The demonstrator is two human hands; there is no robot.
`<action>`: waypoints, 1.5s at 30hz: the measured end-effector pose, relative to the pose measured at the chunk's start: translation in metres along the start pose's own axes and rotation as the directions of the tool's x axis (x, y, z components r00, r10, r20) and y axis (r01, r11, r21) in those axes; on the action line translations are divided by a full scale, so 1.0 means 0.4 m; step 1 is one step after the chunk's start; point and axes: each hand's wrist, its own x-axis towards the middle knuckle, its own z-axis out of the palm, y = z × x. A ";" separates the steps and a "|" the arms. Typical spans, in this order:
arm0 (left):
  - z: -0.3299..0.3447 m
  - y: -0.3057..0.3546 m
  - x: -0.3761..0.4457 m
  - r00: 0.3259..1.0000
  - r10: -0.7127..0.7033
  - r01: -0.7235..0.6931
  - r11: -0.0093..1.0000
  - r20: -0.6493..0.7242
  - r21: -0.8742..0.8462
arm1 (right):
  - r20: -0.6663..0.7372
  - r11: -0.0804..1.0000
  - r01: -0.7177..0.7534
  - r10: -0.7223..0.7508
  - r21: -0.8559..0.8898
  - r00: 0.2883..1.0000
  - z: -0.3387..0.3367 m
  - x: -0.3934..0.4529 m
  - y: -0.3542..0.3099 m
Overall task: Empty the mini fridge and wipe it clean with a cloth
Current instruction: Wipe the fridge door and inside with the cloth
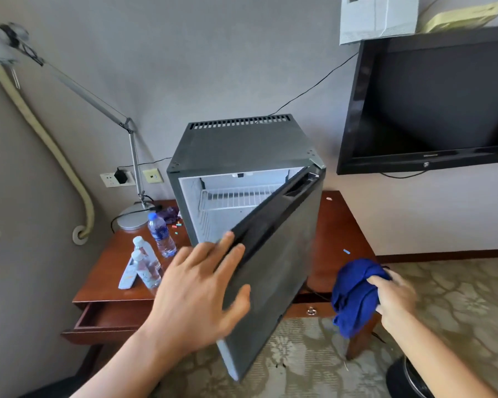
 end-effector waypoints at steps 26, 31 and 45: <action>0.211 0.664 0.416 0.853 0.515 -0.464 0.820 0.079 -0.334 | -0.368 0.944 0.290 -0.216 0.159 0.904 -0.634 -0.437 -0.082; 0.215 0.690 0.485 0.852 0.514 -0.454 0.818 0.096 -0.354 | -0.298 0.911 0.333 -0.256 0.243 0.920 -0.600 -0.349 -0.144; 0.252 0.401 0.758 0.878 0.356 -0.264 0.918 0.320 -0.296 | -0.120 0.891 0.144 -0.102 0.431 0.988 -0.344 -0.176 -0.245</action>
